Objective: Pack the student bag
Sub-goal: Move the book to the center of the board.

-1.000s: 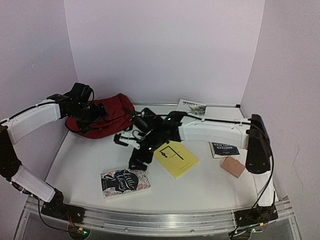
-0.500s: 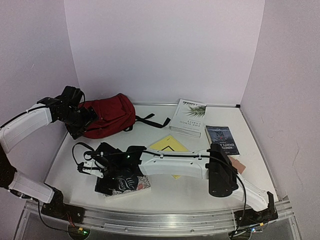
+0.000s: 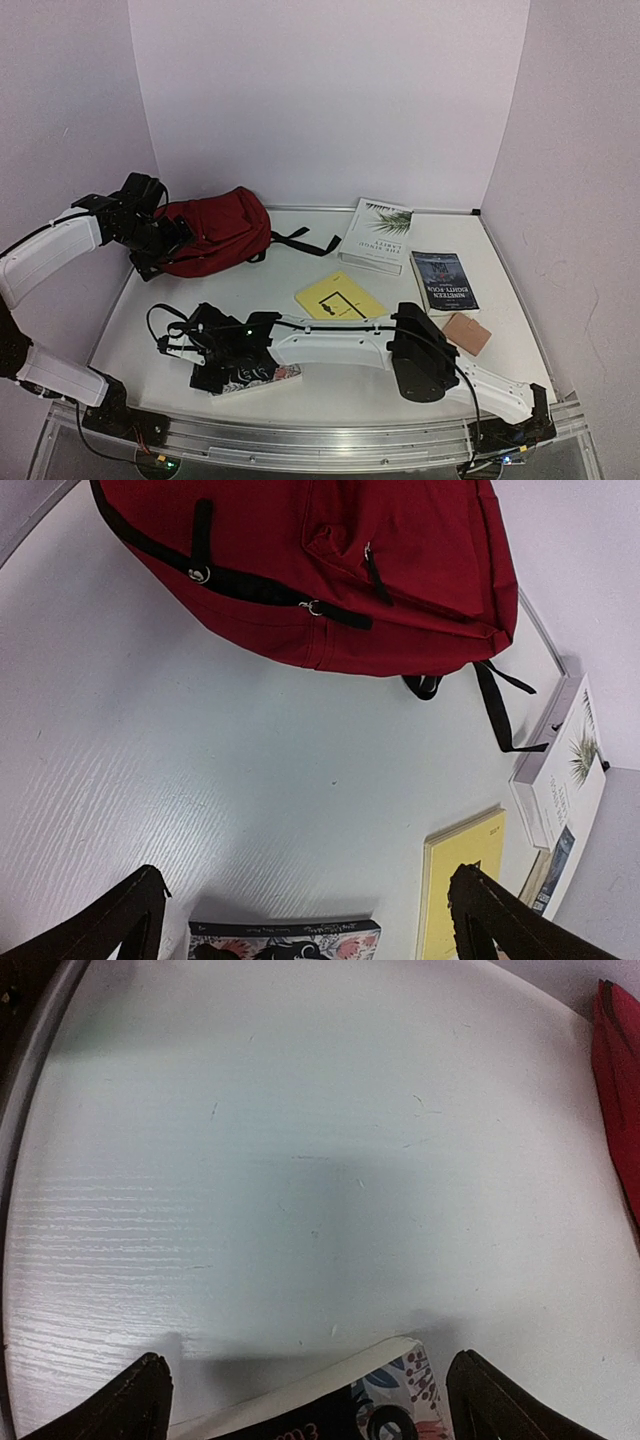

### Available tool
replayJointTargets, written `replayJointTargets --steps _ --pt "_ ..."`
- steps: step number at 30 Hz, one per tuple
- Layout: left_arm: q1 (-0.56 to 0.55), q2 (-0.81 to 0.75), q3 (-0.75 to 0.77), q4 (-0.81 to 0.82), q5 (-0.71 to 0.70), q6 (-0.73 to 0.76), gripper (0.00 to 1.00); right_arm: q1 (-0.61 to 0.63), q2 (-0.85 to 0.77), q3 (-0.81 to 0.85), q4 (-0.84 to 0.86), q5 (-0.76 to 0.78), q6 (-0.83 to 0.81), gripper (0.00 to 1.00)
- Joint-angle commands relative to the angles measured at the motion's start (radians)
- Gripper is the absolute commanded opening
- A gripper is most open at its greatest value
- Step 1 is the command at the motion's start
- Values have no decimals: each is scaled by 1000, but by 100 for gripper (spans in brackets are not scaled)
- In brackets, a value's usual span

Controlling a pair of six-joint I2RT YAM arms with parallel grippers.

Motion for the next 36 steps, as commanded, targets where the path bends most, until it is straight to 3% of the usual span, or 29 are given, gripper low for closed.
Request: replayJointTargets --steps 1,12,21,36 --pt "6 -6 34 -11 -8 20 100 -57 -36 -108 -52 95 -6 89" --pt "7 66 58 8 6 54 100 -212 -210 -479 -57 103 -85 85" --pt "27 223 128 -1 -46 140 100 -356 -304 -646 -55 108 -112 85" --pt "284 470 321 57 31 288 100 -480 -453 -845 -57 70 -70 86"
